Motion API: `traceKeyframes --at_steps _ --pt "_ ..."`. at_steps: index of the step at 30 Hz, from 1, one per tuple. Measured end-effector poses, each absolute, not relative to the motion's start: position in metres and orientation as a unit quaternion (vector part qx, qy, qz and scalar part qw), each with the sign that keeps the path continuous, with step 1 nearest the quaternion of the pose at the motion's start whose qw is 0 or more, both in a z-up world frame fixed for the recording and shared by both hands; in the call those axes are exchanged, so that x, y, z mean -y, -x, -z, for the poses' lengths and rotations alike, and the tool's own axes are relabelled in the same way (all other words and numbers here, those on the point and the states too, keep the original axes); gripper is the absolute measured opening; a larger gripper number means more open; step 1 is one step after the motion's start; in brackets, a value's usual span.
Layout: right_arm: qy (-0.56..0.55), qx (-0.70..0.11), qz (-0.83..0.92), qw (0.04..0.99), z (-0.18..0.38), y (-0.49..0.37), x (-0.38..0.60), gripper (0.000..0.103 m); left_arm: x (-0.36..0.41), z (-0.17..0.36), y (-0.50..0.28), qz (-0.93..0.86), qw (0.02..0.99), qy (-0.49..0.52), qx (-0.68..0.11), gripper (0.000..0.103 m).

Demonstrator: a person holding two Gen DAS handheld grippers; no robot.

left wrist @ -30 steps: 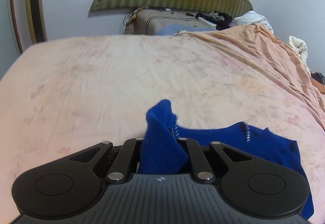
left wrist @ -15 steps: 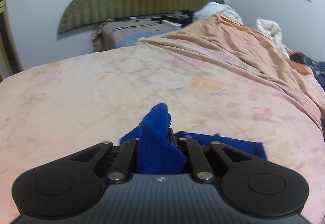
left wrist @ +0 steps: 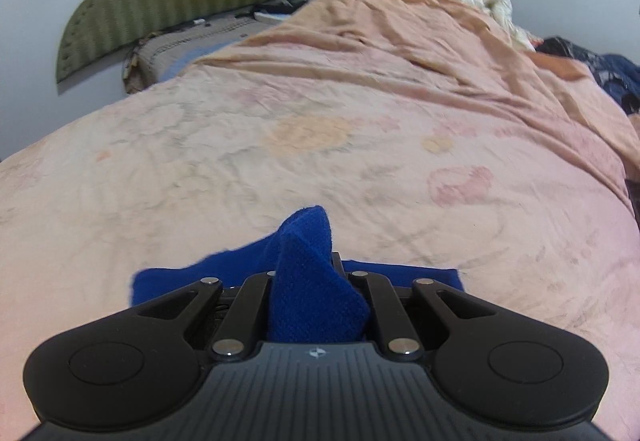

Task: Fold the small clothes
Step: 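Fold the gripped sweater over with both grippers and release it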

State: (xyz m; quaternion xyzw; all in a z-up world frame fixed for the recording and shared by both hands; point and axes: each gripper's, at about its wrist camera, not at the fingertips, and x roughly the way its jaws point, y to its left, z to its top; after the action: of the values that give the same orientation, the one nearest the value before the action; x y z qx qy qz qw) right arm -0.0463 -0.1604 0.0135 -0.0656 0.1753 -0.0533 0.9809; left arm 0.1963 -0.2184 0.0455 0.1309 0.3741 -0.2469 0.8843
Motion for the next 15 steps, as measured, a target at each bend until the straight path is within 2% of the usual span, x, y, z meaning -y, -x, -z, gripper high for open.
traceKeyframes --at_steps 3,5,6,7,8,9,10,15 --pt "0.015 -0.198 0.046 0.979 -0.009 0.040 0.182 0.004 0.233 -0.034 -0.201 0.254 0.877 -0.137 -0.384 0.011" --pt "-0.036 -0.219 0.024 0.975 -0.007 0.037 0.196 0.007 0.237 -0.031 -0.204 0.259 0.875 -0.129 -0.387 0.015" --pt "-0.059 -0.227 0.017 0.972 -0.005 0.036 0.201 0.010 0.238 -0.031 -0.206 0.262 0.875 -0.120 -0.390 0.021" --pt "-0.082 -0.235 0.009 0.968 -0.004 0.035 0.208 0.019 0.238 -0.033 -0.208 0.265 0.874 -0.106 -0.393 0.035" --pt "-0.105 -0.246 -0.002 0.963 -0.002 0.033 0.215 0.023 0.237 -0.036 -0.210 0.267 0.875 -0.092 -0.394 0.045" --pt "-0.127 -0.256 -0.009 0.958 0.000 0.030 0.222 0.024 0.236 -0.040 -0.211 0.268 0.877 -0.078 -0.390 0.064" --pt "-0.150 -0.261 -0.013 0.954 0.002 0.030 0.228 0.024 0.232 -0.047 -0.210 0.267 0.886 -0.059 -0.376 0.074" --pt "-0.256 -0.268 -0.033 0.928 0.017 0.031 0.254 0.029 0.212 -0.079 -0.200 0.260 0.914 -0.024 -0.311 0.076"
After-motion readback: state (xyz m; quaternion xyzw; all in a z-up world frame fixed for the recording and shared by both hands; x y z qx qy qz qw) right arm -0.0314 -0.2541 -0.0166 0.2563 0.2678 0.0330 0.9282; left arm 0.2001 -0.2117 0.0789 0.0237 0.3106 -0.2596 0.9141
